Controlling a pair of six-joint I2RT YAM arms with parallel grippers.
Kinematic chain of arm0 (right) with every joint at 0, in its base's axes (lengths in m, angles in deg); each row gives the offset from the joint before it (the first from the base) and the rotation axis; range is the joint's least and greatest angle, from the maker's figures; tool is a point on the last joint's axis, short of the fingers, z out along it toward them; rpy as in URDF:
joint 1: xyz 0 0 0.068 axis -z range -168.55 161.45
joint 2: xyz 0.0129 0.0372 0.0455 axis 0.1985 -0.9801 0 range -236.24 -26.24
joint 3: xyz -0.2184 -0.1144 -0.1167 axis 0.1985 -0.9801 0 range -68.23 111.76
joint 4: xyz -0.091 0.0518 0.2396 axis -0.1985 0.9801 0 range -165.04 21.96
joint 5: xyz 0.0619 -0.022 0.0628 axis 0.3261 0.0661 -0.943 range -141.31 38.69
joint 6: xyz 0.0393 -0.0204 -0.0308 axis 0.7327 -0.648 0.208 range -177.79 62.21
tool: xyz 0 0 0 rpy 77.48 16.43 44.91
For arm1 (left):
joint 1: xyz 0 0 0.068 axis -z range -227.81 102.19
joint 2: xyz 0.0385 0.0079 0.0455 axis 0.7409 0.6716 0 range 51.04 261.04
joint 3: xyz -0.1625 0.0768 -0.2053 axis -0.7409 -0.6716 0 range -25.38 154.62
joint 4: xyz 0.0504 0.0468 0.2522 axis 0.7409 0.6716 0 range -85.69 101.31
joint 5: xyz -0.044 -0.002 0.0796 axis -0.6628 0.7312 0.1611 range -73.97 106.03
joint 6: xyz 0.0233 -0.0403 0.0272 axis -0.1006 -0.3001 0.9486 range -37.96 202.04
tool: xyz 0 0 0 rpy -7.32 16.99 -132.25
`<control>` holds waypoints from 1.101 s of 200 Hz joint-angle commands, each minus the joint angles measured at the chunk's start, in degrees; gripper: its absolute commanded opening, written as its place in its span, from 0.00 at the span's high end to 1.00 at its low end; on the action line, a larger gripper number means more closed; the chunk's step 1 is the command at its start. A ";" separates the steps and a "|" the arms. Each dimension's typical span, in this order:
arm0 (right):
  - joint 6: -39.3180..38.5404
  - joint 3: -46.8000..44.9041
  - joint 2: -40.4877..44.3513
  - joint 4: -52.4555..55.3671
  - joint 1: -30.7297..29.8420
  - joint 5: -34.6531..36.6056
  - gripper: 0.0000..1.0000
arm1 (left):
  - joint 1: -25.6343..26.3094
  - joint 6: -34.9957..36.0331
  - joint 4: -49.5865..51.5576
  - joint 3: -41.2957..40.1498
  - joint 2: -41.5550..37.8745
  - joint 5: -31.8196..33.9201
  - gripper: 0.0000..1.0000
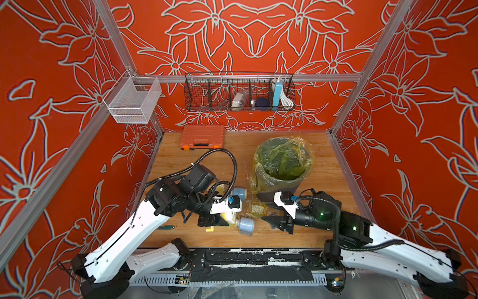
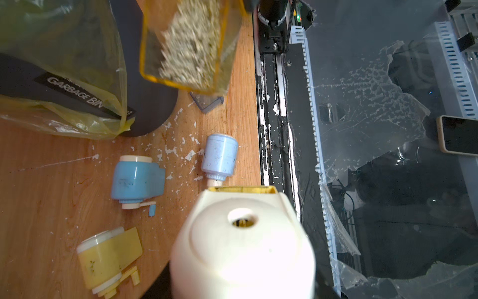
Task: Take out the pencil sharpener tray and clean the shavings
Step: Pour the shavings into the trash bin.
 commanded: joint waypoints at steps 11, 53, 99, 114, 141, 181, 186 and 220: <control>1.89 11.24 -1.16 7.63 0.13 17.24 1.00 | -0.44 0.32 0.75 -2.48 0.26 1.18 1.00; 17.69 29.49 -8.87 23.23 3.55 29.49 1.00 | -0.41 0.07 -2.25 -3.15 0.25 -0.24 1.00; 43.59 45.55 -19.51 43.28 23.20 7.43 1.00 | -0.38 0.42 -2.58 -3.62 0.10 -0.15 1.00; 50.71 46.66 -21.92 44.13 28.67 -3.52 1.00 | -0.42 0.01 -2.85 -4.24 -0.59 -0.49 1.00; 66.17 41.64 -22.06 36.37 35.45 -18.16 1.00 | -0.36 -0.76 -3.56 -6.06 -3.58 -0.96 1.00; 97.66 24.44 -13.95 10.34 40.97 -20.06 1.00 | -0.41 -1.21 -3.75 -7.79 -5.76 -1.26 1.00; 100.71 23.13 -13.65 8.52 41.55 -20.41 1.00 | -0.41 -1.21 -3.78 -7.96 -5.87 -1.34 1.00; 112.01 22.38 -12.81 4.75 43.32 -20.31 1.00 | -0.45 -1.03 -4.35 -8.34 -5.92 -2.00 1.00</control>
